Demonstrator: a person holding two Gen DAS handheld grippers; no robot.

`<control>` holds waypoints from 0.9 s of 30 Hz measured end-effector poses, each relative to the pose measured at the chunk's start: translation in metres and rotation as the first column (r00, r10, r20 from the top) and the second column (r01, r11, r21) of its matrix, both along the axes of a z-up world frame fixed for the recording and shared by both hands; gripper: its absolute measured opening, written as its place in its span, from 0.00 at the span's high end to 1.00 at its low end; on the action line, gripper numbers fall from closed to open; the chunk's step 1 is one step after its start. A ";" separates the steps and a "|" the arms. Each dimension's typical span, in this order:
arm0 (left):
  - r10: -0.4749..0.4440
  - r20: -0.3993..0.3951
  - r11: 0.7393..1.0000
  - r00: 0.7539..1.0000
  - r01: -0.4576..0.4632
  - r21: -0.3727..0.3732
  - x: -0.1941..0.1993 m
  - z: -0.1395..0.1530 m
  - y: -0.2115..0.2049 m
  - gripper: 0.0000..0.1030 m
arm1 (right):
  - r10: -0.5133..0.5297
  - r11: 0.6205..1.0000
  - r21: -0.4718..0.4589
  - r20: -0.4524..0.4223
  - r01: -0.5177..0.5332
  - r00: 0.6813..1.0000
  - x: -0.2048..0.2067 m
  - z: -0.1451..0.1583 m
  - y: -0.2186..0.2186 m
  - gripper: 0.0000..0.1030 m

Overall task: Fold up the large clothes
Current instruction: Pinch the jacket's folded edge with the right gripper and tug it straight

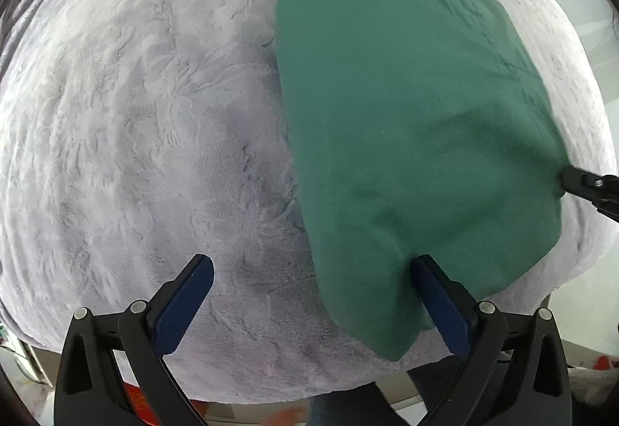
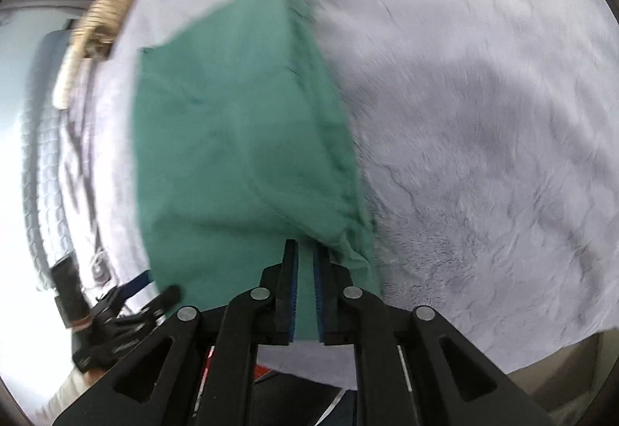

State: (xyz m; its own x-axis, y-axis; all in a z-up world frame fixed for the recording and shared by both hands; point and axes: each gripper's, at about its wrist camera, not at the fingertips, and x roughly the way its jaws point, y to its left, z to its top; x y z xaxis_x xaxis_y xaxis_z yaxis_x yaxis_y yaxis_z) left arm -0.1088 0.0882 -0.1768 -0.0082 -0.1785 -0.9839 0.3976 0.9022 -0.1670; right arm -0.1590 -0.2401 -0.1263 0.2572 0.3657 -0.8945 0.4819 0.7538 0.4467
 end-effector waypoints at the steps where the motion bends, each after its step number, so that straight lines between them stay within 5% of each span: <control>1: 0.005 -0.022 1.000 1.000 -0.005 -0.014 0.000 0.001 -0.001 0.00 | -0.008 1.000 -0.019 0.024 0.008 1.000 -0.002 0.006 -0.005 0.65; 2: 0.012 -0.041 1.000 0.999 -0.013 -0.024 0.001 -0.001 -0.001 0.00 | -0.017 0.999 -0.036 0.037 0.019 0.999 -0.003 0.010 -0.007 0.45; 5: 0.013 -0.040 1.000 0.999 -0.014 -0.021 0.005 -0.002 0.001 0.00 | -0.051 0.998 -0.031 0.017 0.052 0.999 -0.005 0.003 -0.016 0.43; 7: 0.002 -0.007 1.000 1.000 -0.003 -0.005 0.005 0.004 -0.003 0.00 | -0.062 0.998 -0.004 -0.028 0.062 0.998 -0.004 -0.009 -0.015 0.48; 9: 0.002 0.022 1.000 1.000 -0.002 0.000 0.007 0.013 -0.009 0.00 | -0.070 0.995 0.070 -0.060 0.074 0.996 -0.003 -0.023 -0.017 0.89; 22: 0.035 0.054 0.997 0.998 -0.038 0.063 0.021 0.031 -0.016 0.00 | -0.025 1.000 -0.012 -0.102 0.024 0.994 0.002 -0.051 -0.010 0.89; 27: 0.041 0.043 0.996 0.998 -0.044 0.071 0.030 0.031 -0.009 0.00 | -0.014 1.000 -0.029 -0.121 0.011 0.993 -0.002 -0.042 -0.004 0.79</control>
State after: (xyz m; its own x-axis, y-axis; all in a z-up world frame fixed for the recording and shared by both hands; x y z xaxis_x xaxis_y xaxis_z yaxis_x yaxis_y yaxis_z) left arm -0.0791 0.0787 -0.1463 0.0388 -0.1062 -0.9936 0.3634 0.9277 -0.0850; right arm -0.1610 -0.2439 -0.1685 0.1508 0.3373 -0.9293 0.5406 0.7588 0.3632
